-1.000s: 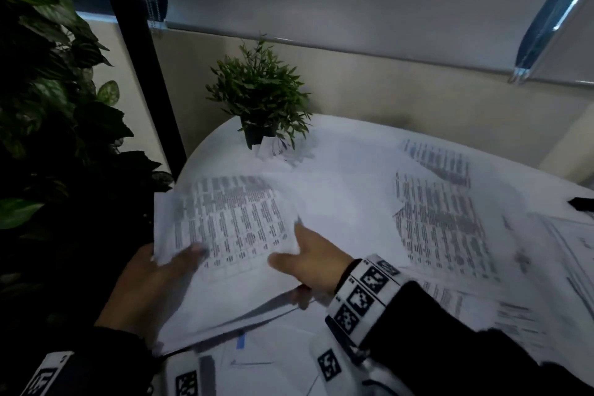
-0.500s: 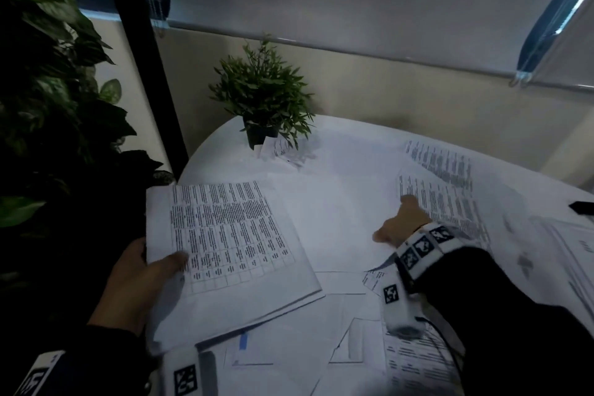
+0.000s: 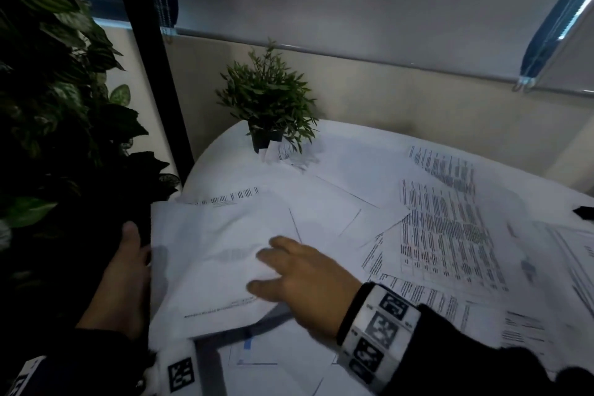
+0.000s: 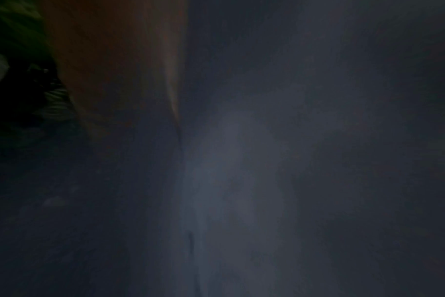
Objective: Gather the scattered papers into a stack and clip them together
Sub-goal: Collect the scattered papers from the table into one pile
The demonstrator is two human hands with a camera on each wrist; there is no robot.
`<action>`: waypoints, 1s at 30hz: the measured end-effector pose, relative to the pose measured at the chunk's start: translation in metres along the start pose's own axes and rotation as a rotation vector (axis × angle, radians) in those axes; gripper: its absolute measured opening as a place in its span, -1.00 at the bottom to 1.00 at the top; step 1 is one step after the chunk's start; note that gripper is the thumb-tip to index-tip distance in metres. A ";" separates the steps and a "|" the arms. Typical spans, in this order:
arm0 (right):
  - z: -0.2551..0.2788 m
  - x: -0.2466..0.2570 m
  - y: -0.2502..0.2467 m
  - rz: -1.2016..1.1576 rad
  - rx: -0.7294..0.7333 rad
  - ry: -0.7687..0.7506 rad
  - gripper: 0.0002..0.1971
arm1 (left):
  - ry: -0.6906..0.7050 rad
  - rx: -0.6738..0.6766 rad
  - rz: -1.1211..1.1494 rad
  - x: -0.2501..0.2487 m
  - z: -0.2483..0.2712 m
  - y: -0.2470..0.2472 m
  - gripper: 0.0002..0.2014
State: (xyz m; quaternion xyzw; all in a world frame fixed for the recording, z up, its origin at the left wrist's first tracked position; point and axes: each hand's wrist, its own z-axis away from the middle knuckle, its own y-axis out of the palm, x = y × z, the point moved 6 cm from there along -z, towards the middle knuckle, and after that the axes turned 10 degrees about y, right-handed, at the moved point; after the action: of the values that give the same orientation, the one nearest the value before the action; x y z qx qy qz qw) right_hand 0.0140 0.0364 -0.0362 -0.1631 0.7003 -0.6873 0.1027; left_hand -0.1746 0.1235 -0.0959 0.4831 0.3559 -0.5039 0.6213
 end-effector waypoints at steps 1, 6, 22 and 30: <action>-0.001 0.002 0.005 -0.010 0.041 -0.031 -0.48 | -0.025 0.007 -0.005 0.001 0.000 0.001 -0.39; -0.007 -0.014 -0.008 -0.492 0.218 0.141 -0.37 | 0.077 -0.031 -0.314 -0.002 0.003 0.001 -0.75; 0.000 -0.157 -0.071 -0.637 -0.418 0.938 -0.64 | 0.246 -0.119 -0.341 -0.011 -0.005 -0.007 -0.37; -0.035 0.052 -0.028 -0.209 0.023 0.205 -0.66 | -0.005 0.057 0.019 0.004 0.001 0.011 -0.50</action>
State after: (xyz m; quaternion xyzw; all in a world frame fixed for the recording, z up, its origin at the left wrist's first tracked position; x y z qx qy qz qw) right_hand -0.0450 0.0500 -0.0033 -0.1628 0.6786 -0.7152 -0.0395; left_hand -0.1630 0.1222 -0.0965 0.5026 0.3355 -0.5091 0.6129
